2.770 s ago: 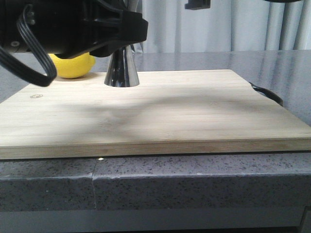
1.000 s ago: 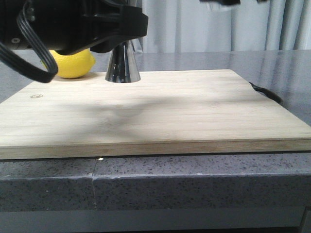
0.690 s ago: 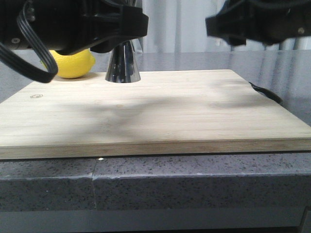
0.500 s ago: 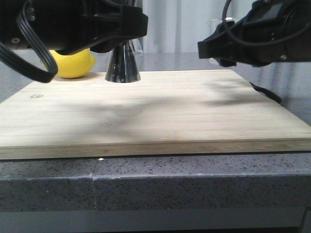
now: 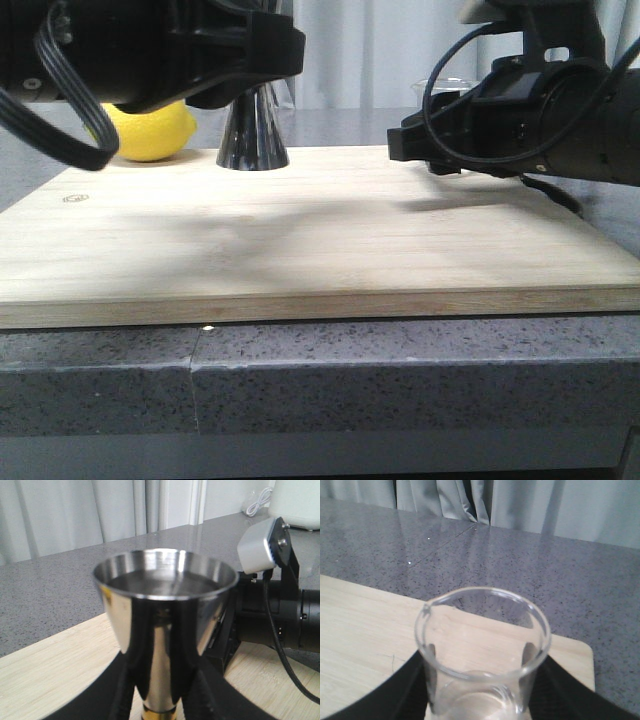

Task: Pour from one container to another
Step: 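Set the beaker on the board, open and raise the right gripper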

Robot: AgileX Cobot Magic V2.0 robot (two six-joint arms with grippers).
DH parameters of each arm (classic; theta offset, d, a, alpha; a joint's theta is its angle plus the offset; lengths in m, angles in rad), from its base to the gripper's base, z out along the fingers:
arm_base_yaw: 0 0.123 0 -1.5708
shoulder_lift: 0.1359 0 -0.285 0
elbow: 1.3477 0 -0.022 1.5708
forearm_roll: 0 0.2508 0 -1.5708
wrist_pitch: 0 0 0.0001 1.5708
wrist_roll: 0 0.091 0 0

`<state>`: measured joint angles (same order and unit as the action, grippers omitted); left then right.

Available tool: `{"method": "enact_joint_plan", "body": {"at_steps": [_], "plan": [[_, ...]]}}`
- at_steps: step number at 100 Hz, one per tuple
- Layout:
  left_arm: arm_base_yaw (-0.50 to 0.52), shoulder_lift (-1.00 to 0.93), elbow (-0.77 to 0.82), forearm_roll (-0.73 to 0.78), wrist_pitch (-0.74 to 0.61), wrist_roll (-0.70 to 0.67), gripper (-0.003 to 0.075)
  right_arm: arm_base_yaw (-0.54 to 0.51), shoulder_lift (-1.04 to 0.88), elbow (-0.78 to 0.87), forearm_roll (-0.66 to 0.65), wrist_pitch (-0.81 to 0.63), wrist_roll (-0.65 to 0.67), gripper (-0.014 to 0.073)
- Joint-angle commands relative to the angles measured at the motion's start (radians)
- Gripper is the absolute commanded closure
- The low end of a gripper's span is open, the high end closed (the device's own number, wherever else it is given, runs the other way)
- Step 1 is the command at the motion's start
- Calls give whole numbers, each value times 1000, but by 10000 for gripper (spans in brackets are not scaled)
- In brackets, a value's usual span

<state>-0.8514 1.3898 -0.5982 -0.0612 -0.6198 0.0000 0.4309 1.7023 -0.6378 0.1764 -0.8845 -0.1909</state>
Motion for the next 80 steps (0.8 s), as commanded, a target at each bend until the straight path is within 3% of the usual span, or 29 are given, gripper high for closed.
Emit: {"method": "enact_joint_plan", "body": {"at_steps": [1, 68, 80], "plan": [[-9, -27, -30, 3, -97, -7, 554, -7, -28, -28, -17, -99, 1, 355], [-9, -27, -30, 5, -97, -7, 554, -7, 11, -28, -69, -137, 1, 349], [-9, -27, -30, 5, -97, -7, 554, -7, 11, -28, -71, -137, 1, 275]]}}
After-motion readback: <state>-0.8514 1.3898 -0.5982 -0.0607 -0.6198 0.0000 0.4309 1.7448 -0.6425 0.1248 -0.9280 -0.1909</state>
